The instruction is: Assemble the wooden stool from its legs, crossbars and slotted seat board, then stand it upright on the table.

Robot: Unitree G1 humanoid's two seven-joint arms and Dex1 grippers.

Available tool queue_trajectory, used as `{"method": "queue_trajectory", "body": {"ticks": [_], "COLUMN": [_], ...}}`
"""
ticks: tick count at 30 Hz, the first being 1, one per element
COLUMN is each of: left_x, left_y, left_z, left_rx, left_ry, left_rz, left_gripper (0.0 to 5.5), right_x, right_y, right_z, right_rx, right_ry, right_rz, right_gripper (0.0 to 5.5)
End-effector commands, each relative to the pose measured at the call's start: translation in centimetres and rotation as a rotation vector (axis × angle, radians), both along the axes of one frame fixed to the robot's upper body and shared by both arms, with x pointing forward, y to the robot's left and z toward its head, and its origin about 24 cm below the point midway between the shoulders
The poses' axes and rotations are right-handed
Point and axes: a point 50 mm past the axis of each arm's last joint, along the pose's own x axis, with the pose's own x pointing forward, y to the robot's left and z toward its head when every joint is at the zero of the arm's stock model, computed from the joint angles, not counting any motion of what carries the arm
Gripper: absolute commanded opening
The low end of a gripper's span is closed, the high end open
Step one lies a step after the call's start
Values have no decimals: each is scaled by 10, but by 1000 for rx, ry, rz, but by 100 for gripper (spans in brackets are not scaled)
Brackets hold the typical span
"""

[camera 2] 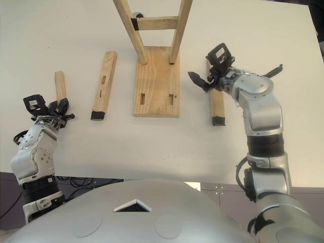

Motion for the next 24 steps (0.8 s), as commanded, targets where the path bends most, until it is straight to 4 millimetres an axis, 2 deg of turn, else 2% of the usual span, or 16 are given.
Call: {"method": "queue_trajectory", "body": {"ticks": [1,3,4,6,7,9,13,24], "left_x": [20,45,50,56,59,62,63,54], "left_y": [-12,-45,-61,-89,-99,-117,-135,-151], "left_z": [27,85,106,131,136,143,145,135], "left_rx": [35,75,84,90,96,101,103,125], "left_ry": [-216,-568,-690,-839,-878,-927,-970,-975], "left_rz": [-92,-331,-439,-632,-707,-822,-967,-1067], "left_gripper": [125,125,125,125,125,125,125,125], "right_x": [-14,-15,-13,-8,-6,-3,-2,4], "right_y": [8,16,20,30,36,48,63,75], "right_z": [35,62,71,82,87,98,114,129], "right_rx": [317,623,738,919,979,1070,1145,1197], "right_ry": [12,20,29,70,90,124,168,214], "right_rz": [122,160,173,184,190,215,251,257], "right_gripper": [392,392,392,392,392,392,370,170]}}
